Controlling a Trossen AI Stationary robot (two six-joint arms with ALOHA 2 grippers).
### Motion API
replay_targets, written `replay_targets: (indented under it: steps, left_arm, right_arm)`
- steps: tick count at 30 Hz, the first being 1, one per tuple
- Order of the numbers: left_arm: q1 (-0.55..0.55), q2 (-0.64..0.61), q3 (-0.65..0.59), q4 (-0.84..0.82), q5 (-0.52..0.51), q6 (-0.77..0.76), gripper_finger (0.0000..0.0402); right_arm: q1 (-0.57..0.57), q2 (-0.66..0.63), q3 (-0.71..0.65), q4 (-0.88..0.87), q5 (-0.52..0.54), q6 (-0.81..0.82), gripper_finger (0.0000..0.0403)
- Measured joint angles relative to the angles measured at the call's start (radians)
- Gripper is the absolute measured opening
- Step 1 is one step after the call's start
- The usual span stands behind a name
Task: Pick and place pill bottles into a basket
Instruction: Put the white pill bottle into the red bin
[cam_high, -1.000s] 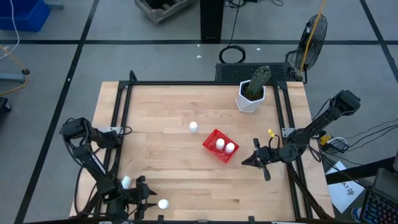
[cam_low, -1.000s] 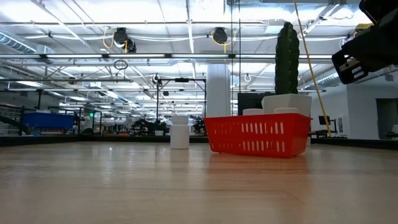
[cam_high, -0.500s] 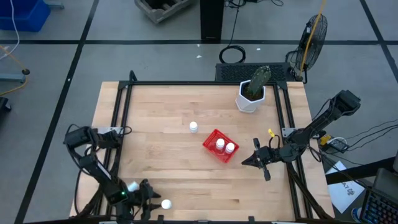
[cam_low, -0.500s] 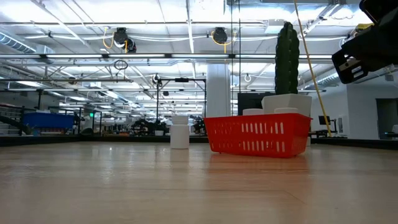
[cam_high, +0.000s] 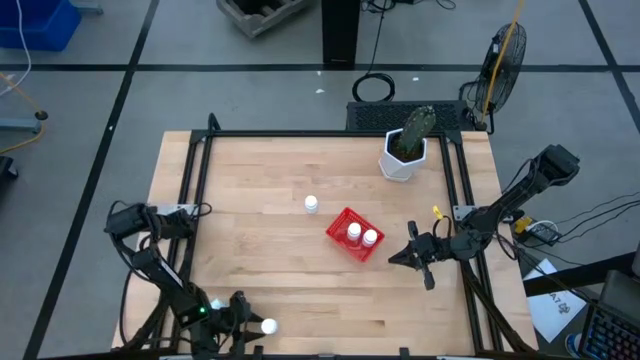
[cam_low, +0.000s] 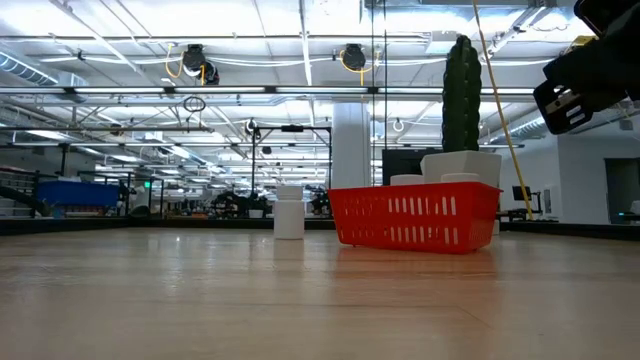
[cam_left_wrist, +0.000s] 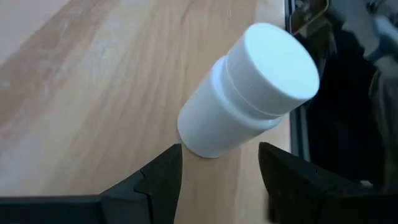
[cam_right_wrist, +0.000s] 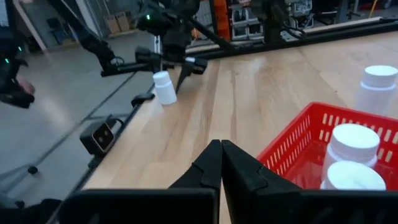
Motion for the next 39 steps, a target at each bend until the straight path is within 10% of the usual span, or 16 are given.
replay_targets:
  steps: [18, 39]
  left_arm:
    - [0.050, 0.000, 0.000, 0.036, -0.027, 0.129, 0.0320]
    - [0.094, 0.131, 0.003, 0.222, -0.029, 0.229, 0.0260]
  right_arm:
    - [0.000, 0.000, 0.000, 0.048, 0.023, -0.020, 0.0000]
    - [0.000, 0.000, 0.000, 0.033, 0.021, -0.020, 0.0000]
